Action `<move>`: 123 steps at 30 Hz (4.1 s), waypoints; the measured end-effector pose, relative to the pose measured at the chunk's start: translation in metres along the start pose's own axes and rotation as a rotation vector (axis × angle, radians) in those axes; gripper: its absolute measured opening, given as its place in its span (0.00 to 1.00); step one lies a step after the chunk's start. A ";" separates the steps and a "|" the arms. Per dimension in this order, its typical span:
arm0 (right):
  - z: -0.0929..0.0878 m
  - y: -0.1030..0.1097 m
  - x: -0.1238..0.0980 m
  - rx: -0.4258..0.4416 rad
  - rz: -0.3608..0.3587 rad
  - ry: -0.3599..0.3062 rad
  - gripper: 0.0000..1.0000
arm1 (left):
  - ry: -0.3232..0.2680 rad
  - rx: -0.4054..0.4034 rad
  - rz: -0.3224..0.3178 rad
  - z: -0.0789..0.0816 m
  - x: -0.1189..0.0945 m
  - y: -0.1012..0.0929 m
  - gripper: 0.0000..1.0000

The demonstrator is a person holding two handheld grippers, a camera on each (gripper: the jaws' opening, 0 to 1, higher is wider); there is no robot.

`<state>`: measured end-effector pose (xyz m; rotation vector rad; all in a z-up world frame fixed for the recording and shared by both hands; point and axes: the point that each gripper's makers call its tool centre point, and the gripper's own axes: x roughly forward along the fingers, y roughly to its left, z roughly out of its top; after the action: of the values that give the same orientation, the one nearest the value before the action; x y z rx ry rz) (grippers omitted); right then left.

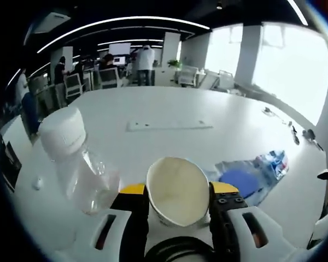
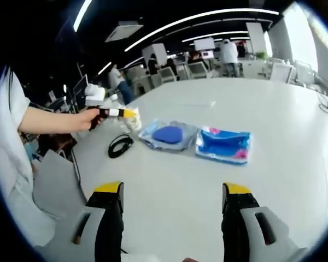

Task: Arrange the tabletop items into an orderly group along one side of the table until the central work area is clear of visible clutter.

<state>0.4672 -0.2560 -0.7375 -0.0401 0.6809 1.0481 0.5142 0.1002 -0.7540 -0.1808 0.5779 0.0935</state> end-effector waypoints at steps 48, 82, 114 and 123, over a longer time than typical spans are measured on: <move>0.001 0.004 0.011 0.006 0.030 0.007 0.66 | 0.032 -0.026 0.005 -0.024 0.012 -0.003 0.52; 0.005 0.011 0.014 -0.007 0.036 -0.002 0.66 | 0.038 -0.021 -0.009 -0.040 -0.019 -0.001 0.57; 0.005 0.013 0.004 -0.018 0.024 -0.020 0.66 | -0.027 -0.027 -0.014 -0.055 -0.114 0.030 0.86; 0.003 0.014 -0.001 -0.020 0.008 -0.022 0.66 | -0.060 -0.012 -0.024 -0.047 -0.154 0.040 0.94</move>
<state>0.4569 -0.2490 -0.7306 -0.0434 0.6509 1.0619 0.3550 0.1248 -0.7130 -0.1958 0.5151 0.0789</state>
